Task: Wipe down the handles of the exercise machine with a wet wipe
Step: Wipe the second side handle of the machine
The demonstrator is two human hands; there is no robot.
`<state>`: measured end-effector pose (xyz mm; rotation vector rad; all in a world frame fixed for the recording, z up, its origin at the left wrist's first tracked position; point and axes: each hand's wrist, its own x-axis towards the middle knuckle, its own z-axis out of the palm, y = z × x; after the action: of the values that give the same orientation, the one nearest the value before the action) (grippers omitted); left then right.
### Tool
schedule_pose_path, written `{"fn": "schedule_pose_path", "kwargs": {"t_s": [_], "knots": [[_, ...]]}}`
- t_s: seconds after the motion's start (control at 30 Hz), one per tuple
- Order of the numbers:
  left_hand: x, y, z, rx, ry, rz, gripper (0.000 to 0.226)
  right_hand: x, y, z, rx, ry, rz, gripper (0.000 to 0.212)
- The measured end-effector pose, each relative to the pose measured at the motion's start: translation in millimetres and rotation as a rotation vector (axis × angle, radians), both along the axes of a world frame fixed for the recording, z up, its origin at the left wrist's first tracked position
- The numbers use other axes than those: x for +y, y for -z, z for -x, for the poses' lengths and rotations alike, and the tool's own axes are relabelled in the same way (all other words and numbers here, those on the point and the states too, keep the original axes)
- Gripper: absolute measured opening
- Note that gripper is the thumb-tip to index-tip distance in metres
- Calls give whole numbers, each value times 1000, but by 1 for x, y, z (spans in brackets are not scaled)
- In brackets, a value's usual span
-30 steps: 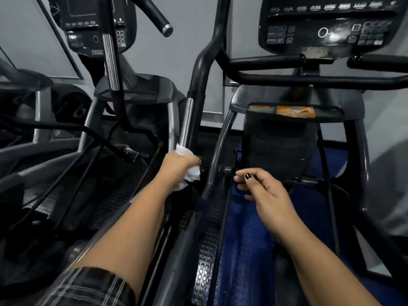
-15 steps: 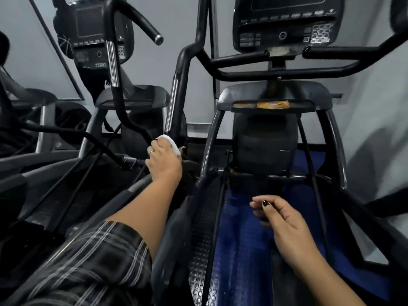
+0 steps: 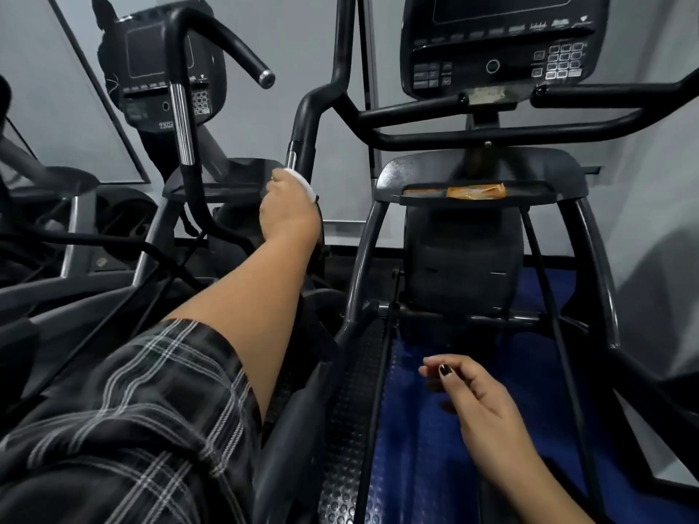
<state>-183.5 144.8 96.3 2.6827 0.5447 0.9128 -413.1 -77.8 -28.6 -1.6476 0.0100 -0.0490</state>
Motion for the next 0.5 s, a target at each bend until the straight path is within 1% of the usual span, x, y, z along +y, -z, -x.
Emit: {"fn": "schedule_pose_path", "kwargs": {"t_s": [0.1, 0.17, 0.3, 0.43, 0.5], "knots": [[-6, -23, -16, 11, -3, -12, 51, 3, 0, -19, 4, -14, -20, 26], [-10, -38, -25, 0, 28, 25, 58, 5, 0, -30, 4, -15, -38, 25], [-13, -53, -39, -53, 61, 114, 66, 7, 1, -44, 6, -16, -37, 25], [-8, -55, -45, -56, 76, 209, 68, 6, 3, -42, -2, -16, -20, 24], [-5, -56, -42, -36, 115, 237, 60, 4, 2, -38, -7, -10, -22, 23]]}}
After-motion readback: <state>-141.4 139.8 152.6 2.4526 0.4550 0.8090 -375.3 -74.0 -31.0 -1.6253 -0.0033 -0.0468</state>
